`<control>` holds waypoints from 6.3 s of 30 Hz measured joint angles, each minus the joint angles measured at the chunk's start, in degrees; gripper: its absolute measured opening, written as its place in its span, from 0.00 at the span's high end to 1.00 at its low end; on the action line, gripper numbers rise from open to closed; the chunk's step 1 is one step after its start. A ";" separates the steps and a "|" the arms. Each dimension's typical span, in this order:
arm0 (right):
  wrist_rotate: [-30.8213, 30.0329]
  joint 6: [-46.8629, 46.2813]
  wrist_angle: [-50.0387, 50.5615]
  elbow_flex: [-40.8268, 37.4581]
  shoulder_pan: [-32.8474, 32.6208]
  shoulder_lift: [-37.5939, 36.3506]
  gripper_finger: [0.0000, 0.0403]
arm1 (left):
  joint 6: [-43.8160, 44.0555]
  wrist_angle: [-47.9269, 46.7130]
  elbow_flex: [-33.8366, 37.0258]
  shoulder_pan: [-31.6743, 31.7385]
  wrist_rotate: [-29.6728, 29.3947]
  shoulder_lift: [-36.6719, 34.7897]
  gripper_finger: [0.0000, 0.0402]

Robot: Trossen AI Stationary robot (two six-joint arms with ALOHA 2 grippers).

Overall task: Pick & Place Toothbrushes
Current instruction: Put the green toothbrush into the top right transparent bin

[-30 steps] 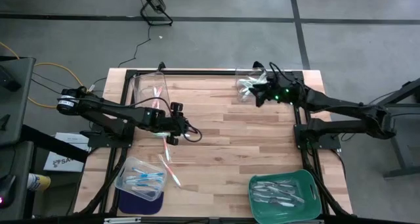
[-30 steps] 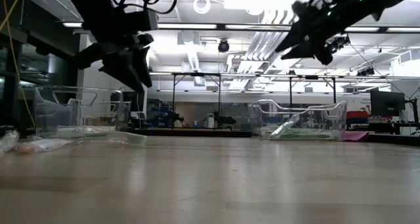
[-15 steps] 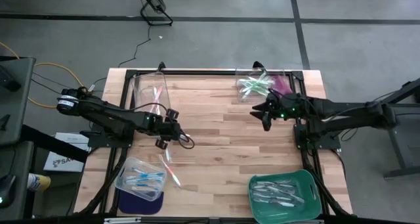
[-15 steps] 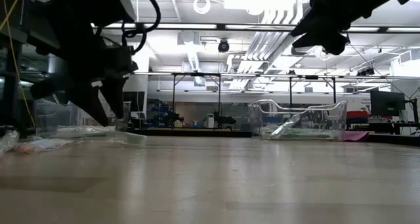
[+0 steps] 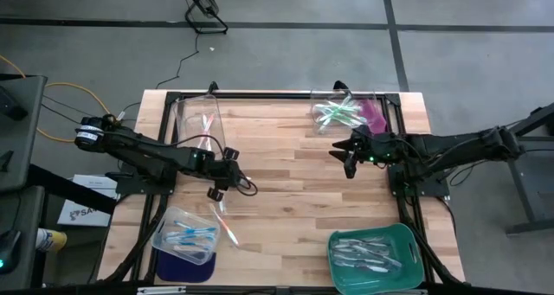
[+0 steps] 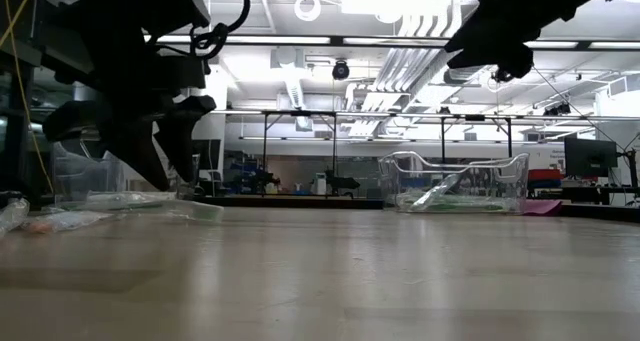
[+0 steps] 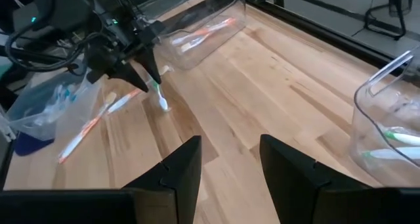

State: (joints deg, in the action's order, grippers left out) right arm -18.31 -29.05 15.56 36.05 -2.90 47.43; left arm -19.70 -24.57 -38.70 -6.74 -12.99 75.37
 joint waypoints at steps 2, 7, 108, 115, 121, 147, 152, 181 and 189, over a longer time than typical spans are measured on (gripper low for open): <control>-1.23 -0.91 -0.20 0.00 -0.83 0.73 0.63 | 0.55 0.01 0.00 0.00 0.00 0.00 0.59; -3.01 -1.15 -2.44 0.00 -3.16 3.32 0.63 | 1.96 0.08 0.00 0.00 -0.53 0.73 0.59; -13.83 37.72 -79.27 1.57 -14.01 53.06 0.47 | -22.06 75.02 2.60 -5.51 11.63 3.10 0.96; -5.28 41.12 -78.64 5.72 -11.21 53.21 0.32 | -21.93 75.46 2.60 -5.57 12.90 3.10 0.96; -0.76 40.91 -77.86 6.23 -10.41 53.28 0.34 | -21.97 75.43 2.60 -5.60 13.31 3.10 0.96; 10.96 39.79 -78.88 6.78 -8.93 53.30 0.97 | -22.08 76.75 2.58 -5.64 20.46 3.15 0.96; 11.19 39.77 -78.10 6.78 -8.94 53.30 0.99 | -22.08 76.55 2.58 -5.65 20.45 3.17 0.96; -16.61 33.24 -45.88 6.78 -9.11 40.15 0.99 | -19.47 45.74 2.50 -5.64 5.17 -11.78 0.44; -26.47 32.83 -20.03 6.78 -6.71 27.11 0.99 | -11.33 28.82 2.51 -5.64 3.48 -20.62 0.44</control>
State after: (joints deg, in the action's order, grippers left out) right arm -44.78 3.79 -4.48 42.83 -9.60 74.54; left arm -31.02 4.26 -36.18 -12.38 -9.52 54.76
